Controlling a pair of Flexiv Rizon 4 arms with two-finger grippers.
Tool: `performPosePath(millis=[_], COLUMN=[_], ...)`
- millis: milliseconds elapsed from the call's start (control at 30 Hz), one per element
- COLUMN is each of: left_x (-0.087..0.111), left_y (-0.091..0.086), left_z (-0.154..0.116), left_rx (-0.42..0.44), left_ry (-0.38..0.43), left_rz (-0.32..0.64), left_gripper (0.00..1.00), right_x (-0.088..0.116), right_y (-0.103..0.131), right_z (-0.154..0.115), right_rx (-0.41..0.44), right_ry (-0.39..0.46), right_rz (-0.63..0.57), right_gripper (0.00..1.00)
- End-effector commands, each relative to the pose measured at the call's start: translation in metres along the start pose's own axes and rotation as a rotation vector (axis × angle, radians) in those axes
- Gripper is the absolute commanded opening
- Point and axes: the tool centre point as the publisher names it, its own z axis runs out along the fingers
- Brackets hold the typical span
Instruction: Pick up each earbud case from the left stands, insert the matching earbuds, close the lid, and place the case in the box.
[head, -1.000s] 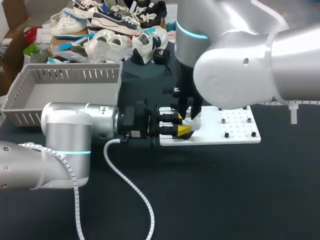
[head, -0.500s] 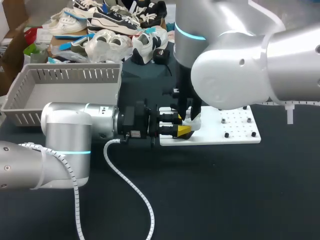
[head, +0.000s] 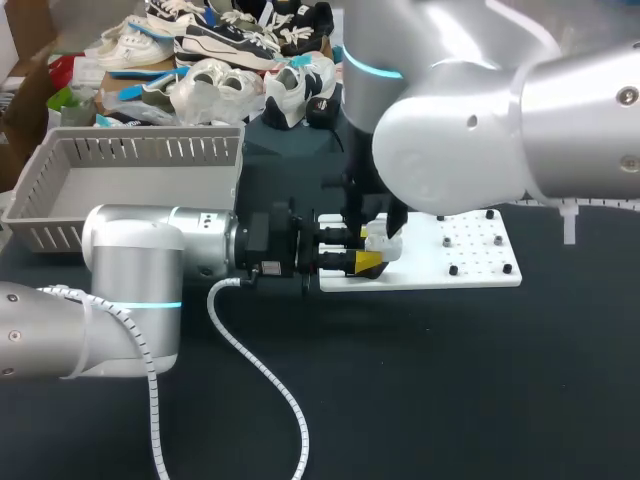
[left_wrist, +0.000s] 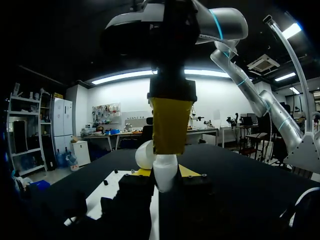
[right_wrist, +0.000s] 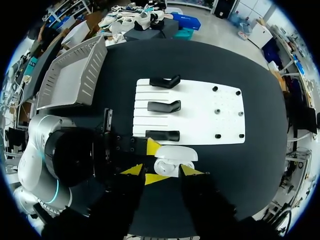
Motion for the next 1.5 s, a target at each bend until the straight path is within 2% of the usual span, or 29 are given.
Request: performPosePath(millis=[33,200,233,267,600,933,1200,1500], left_x=[0.000,0.000,0.000,0.000,0.000,0.000,0.000,0.000], left_y=[-0.001,-0.001,-0.001,-0.001,-0.001,-0.001,-0.001,-0.001], left_z=[0.000,0.000,0.000,0.000,0.000,0.000,0.000,0.000], left_rx=[-0.003,-0.003,-0.003,-0.003,-0.003,-0.003,-0.003,-0.003], left_ry=[-0.001,-0.001,-0.001,-0.001,-0.001,-0.001,-0.001,-0.001], left_rz=[0.002,0.002,0.002,0.002,0.002,0.002,0.002,0.002], left_gripper=[0.00,0.00,0.00,0.00,0.00,0.00,0.00,0.00], right_x=[0.004,0.003,0.001,-0.002,-0.024,-0.038,-0.033,-0.008], right_y=[0.002,-0.011,-0.014,-0.020,-0.047,-0.064,-0.069,-0.065], right_z=[-0.009,-0.025,-0.026,-0.027,-0.021,0.002,0.014,0.005], right_rx=[0.013,0.025,0.033,0.034,0.049,0.073,0.074,0.079], right_ry=[-0.014,-0.068,-0.074,-0.086,-0.128,-0.084,-0.056,-0.037], right_rz=[-0.003,0.061,0.082,0.119,0.282,0.335,0.343,0.322], right_gripper=[0.47,0.52,0.66,1.00,1.00,1.00,1.00,1.00])
